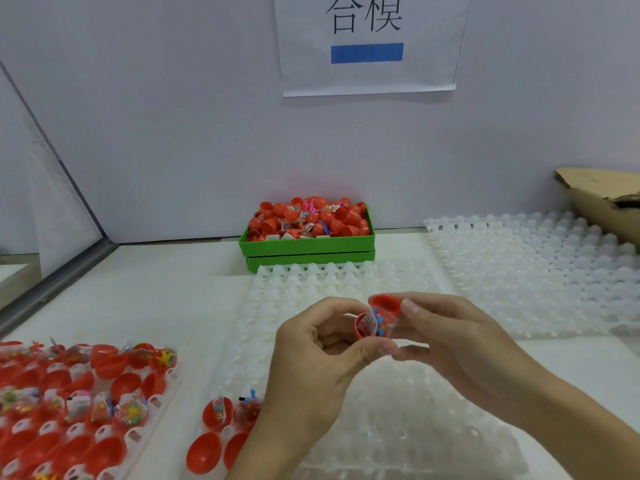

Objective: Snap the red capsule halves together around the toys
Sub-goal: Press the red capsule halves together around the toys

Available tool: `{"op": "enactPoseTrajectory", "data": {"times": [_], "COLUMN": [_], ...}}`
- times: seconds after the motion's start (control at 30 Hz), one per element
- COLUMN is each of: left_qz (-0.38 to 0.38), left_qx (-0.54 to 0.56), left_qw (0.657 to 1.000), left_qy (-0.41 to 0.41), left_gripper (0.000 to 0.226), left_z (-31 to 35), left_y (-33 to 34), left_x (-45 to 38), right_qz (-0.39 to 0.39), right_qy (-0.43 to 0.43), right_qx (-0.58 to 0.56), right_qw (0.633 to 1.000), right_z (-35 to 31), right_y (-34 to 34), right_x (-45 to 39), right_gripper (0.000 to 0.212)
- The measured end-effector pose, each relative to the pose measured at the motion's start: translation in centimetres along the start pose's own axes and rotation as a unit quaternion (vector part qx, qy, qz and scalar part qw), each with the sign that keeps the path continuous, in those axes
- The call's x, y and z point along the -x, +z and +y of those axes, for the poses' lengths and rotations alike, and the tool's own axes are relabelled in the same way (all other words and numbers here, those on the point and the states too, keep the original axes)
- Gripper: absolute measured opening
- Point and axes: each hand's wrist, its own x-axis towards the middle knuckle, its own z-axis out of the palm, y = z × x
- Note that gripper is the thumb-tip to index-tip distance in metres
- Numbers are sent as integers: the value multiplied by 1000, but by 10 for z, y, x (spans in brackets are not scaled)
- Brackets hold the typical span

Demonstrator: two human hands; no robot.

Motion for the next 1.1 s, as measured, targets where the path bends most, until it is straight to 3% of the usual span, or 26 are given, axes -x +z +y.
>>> {"op": "enactPoseTrajectory", "data": {"times": [0.2, 0.3, 0.5, 0.7, 0.9, 1.1], "left_qz": [-5, -4, 1, -3, -24, 2], "left_qx": [18, 25, 21, 0, -67, -92], "left_qw": [1000, 999, 1000, 1000, 997, 993], "left_qy": [-15, -20, -17, 3, 43, 68], "left_gripper": [26, 28, 28, 8, 10, 6], "left_z": [-1, -1, -1, -8, -12, -15], "left_y": [-1, -1, -1, 2, 2, 6], "left_x": [0, 0, -1, 0, 2, 4], "right_qz": [68, 74, 67, 132, 138, 138], "right_qy": [-103, -136, -157, -173, -170, -172], "right_qx": [39, 101, 116, 38, 4, -4], "right_qw": [992, 983, 979, 975, 976, 975], "right_z": [-4, -13, -20, 0, 4, 3], "right_y": [-1, -1, 7, 17, 15, 14], "right_x": [0, 3, 7, 16, 19, 20], "right_gripper": [31, 36, 31, 36, 35, 34]}}
